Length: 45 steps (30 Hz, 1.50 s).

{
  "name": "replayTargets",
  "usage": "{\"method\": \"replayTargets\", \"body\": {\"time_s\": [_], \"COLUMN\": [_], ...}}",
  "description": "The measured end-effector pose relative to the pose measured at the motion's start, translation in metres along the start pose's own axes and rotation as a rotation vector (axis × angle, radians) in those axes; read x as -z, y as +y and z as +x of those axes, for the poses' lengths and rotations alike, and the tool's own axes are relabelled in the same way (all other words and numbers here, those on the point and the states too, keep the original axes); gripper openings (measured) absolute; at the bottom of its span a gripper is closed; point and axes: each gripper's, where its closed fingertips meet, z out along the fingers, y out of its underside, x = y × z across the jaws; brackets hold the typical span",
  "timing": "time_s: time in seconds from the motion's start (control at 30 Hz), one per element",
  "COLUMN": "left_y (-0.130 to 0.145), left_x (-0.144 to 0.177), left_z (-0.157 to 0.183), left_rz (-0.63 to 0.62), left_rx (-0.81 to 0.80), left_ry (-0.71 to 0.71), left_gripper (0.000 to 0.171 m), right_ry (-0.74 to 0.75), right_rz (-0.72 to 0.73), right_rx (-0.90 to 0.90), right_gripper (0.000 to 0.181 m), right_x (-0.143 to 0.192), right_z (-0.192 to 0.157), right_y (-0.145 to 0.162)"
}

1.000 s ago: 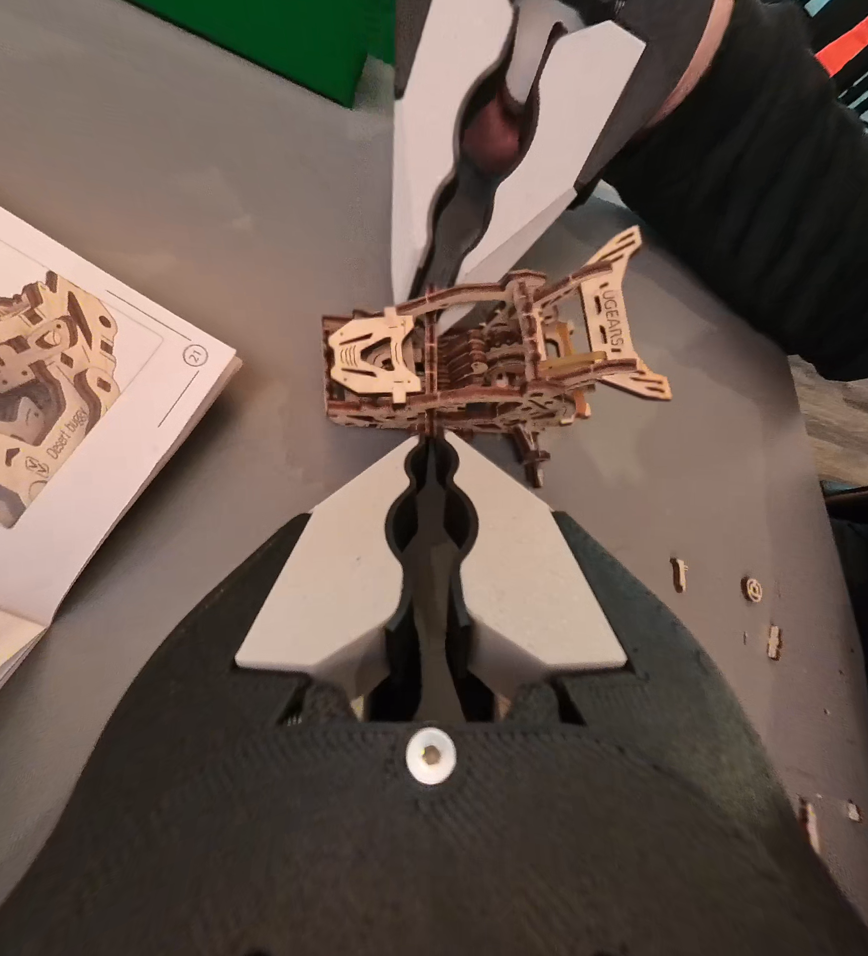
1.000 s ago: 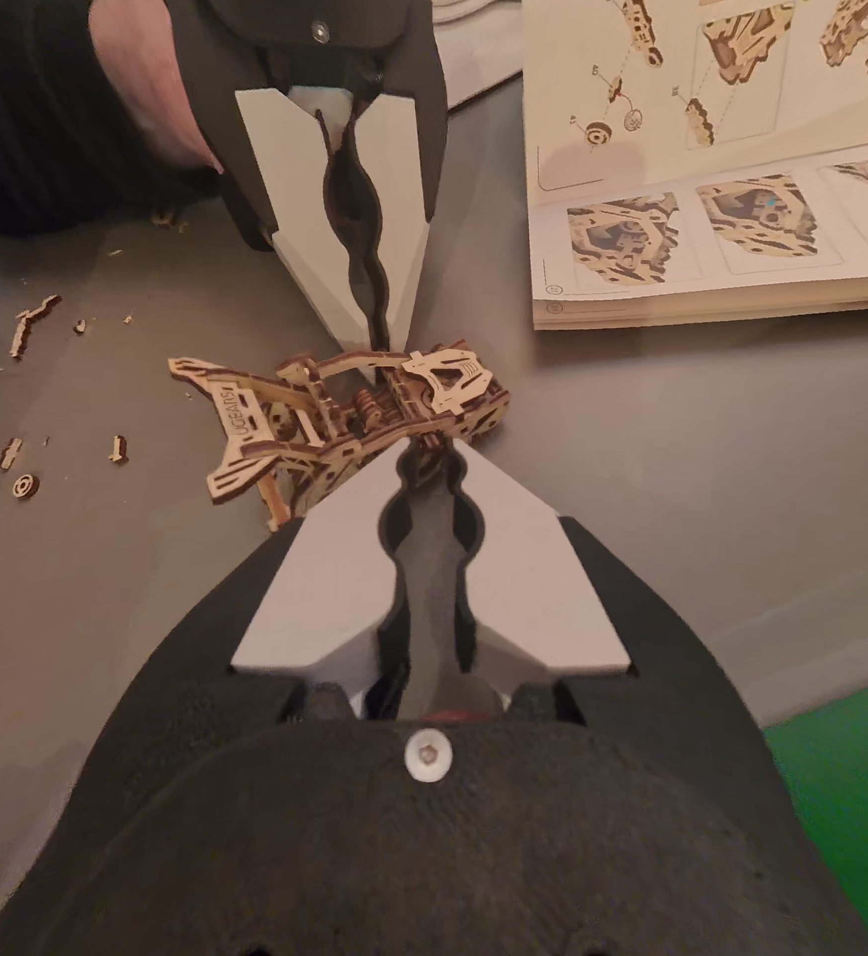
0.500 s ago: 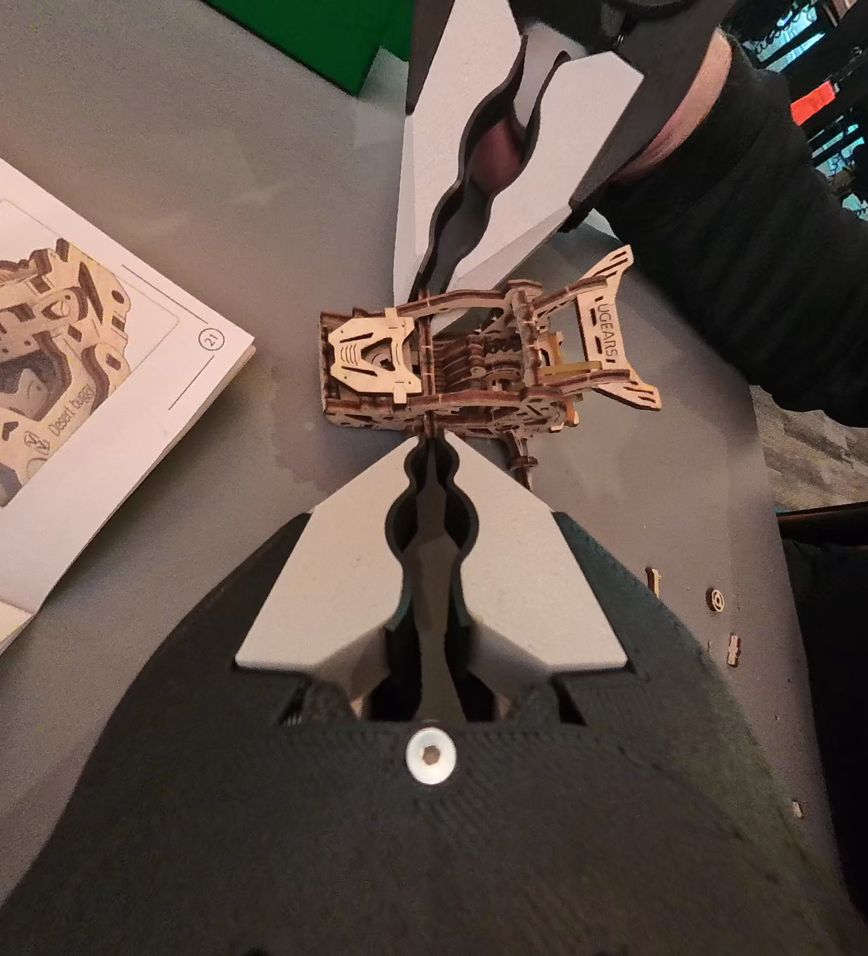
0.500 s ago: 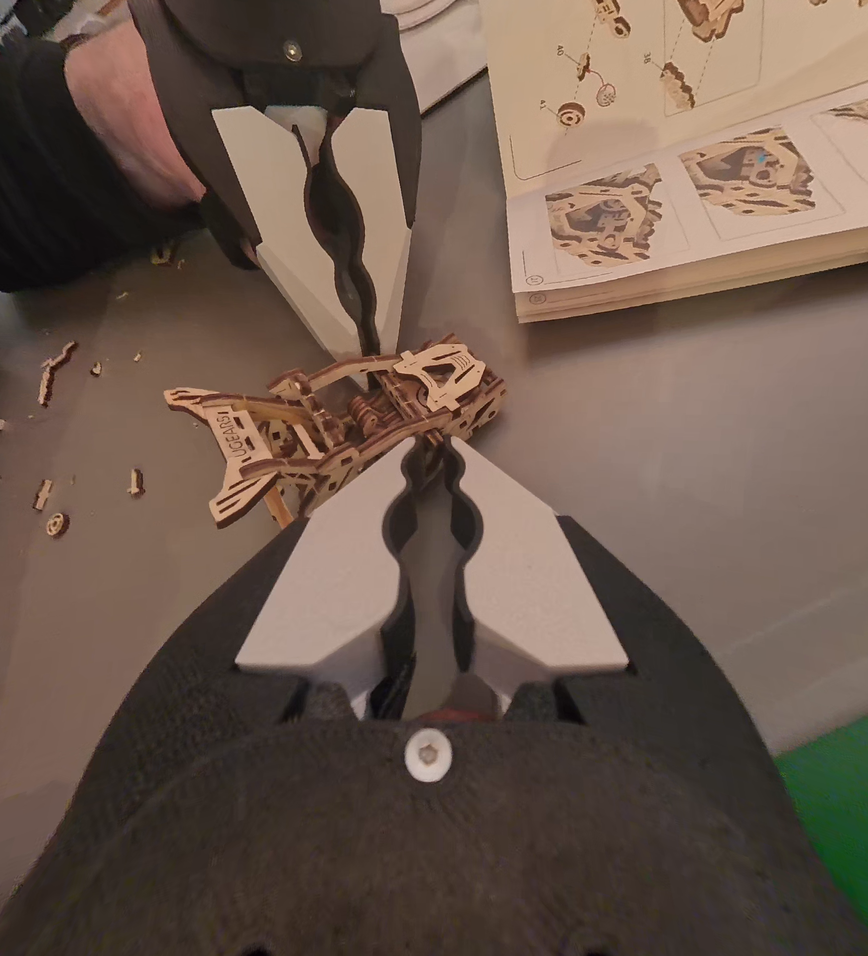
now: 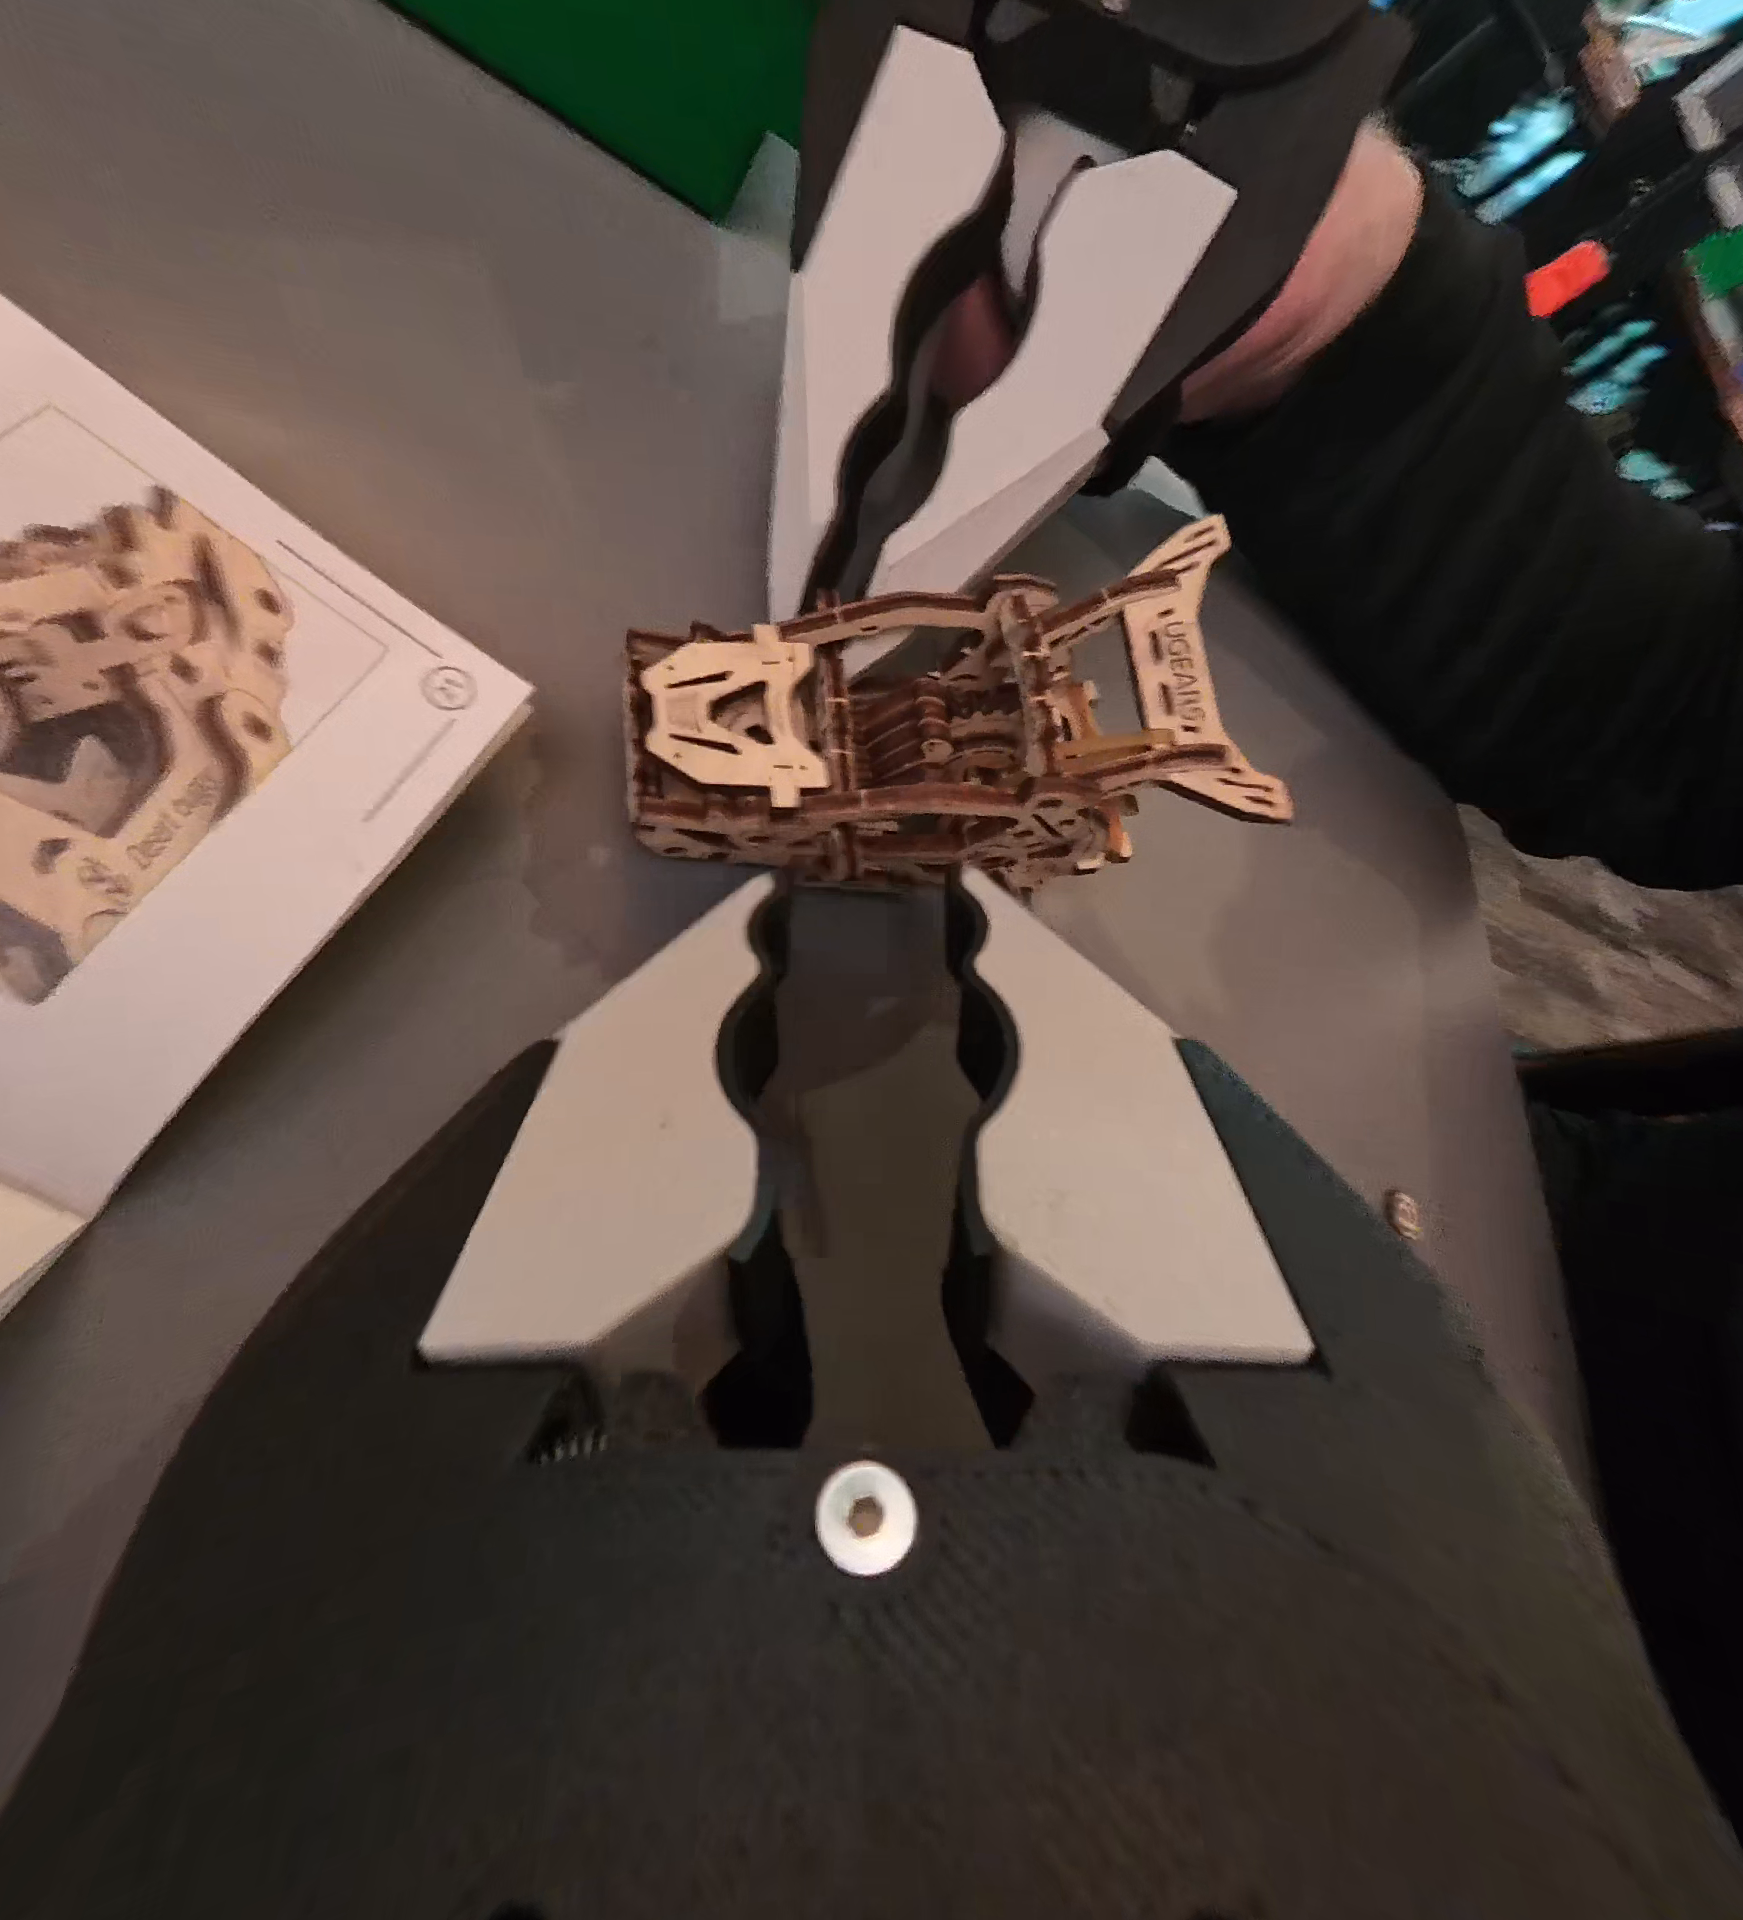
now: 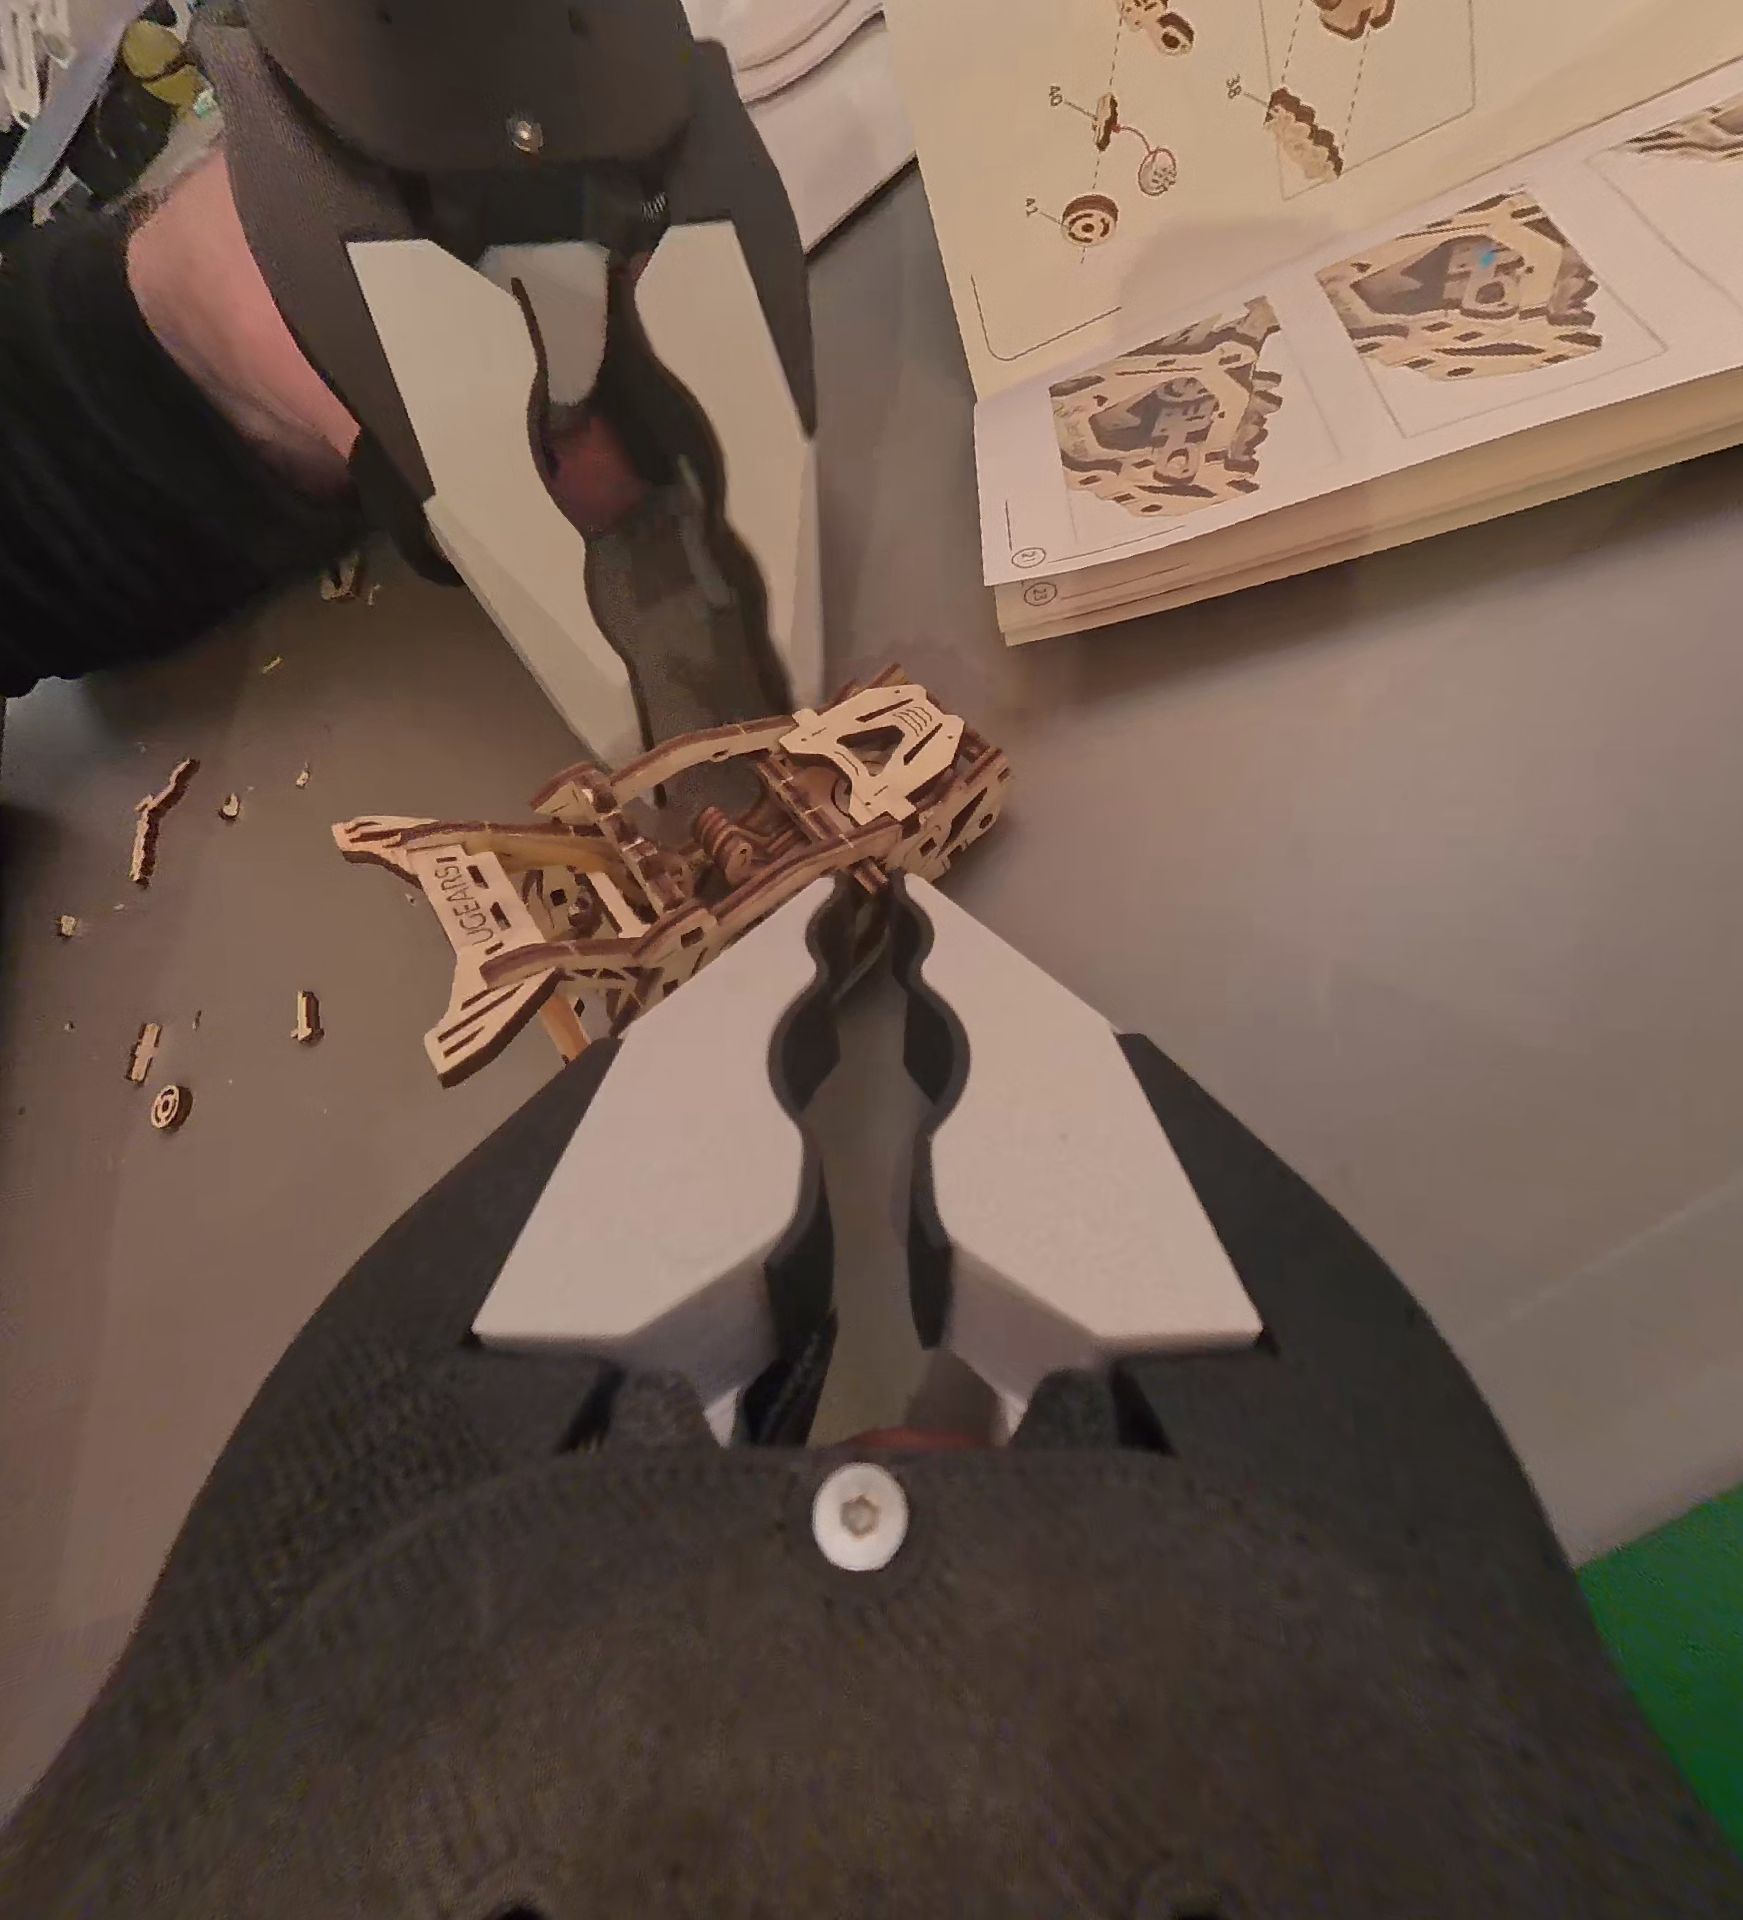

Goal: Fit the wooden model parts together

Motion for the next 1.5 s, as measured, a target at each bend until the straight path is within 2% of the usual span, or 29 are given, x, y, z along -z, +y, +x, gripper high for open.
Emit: {"method": "replayTargets", "body": {"time_s": [0.1,0.2,0.27,0.37,0.5,0.8,0.83,0.9,1.07,1.27,1.43,1.5], "left_y": [-0.004,-0.006,-0.007,-0.003,0.002,0.011,0.011,0.011,0.011,0.012,0.01,0.011], "left_x": [0.005,0.007,0.004,-0.001,-0.005,-0.004,-0.004,-0.004,-0.005,-0.008,-0.01,-0.01], "left_z": [-0.003,-0.014,-0.015,-0.02,-0.007,0.002,0.002,0.002,0.003,0.007,0.008,0.009], "left_rz": [0.021,0.016,0.017,-0.012,-0.036,-0.058,-0.059,-0.06,-0.072,-0.081,-0.075,-0.075], "left_rx": [-0.067,-0.135,-0.18,-0.207,-0.189,-0.215,-0.213,-0.211,-0.225,-0.237,-0.223,-0.222], "left_ry": [-0.08,-0.192,-0.214,-0.225,-0.125,-0.087,-0.086,-0.083,-0.072,-0.061,-0.062,-0.062], "left_gripper": [0.047,0.049,0.05,0.065,0.049,0.042,0.041,0.04,0.039,0.039,0.039,0.039], "right_ry": [0.0,0.002,-0.002,-0.014,-0.047,-0.076,-0.082,-0.06,-0.031,-0.069,-0.127,-0.131], "right_rz": [0.0,0.0,-0.003,-0.011,-0.029,-0.05,-0.053,-0.074,-0.083,-0.113,-0.146,-0.145], "right_rx": [0.0,0.006,0.012,0.03,0.045,0.068,0.068,0.07,0.174,0.219,0.25,0.249], "right_gripper": [0.004,0.004,0.004,0.004,0.003,0.004,0.006,0.025,0.036,0.045,0.039,0.042], "right_x": [0.0,0.0,0.0,-0.001,-0.004,-0.006,-0.005,-0.002,-0.002,-0.002,0.007,0.008], "right_z": [0.0,0.0,-0.001,-0.004,-0.014,-0.028,-0.028,-0.02,-0.015,-0.013,-0.021,-0.022], "right_y": [0.0,0.0,0.0,0.002,0.005,0.011,0.011,0.015,0.014,0.015,0.022,0.022]}}
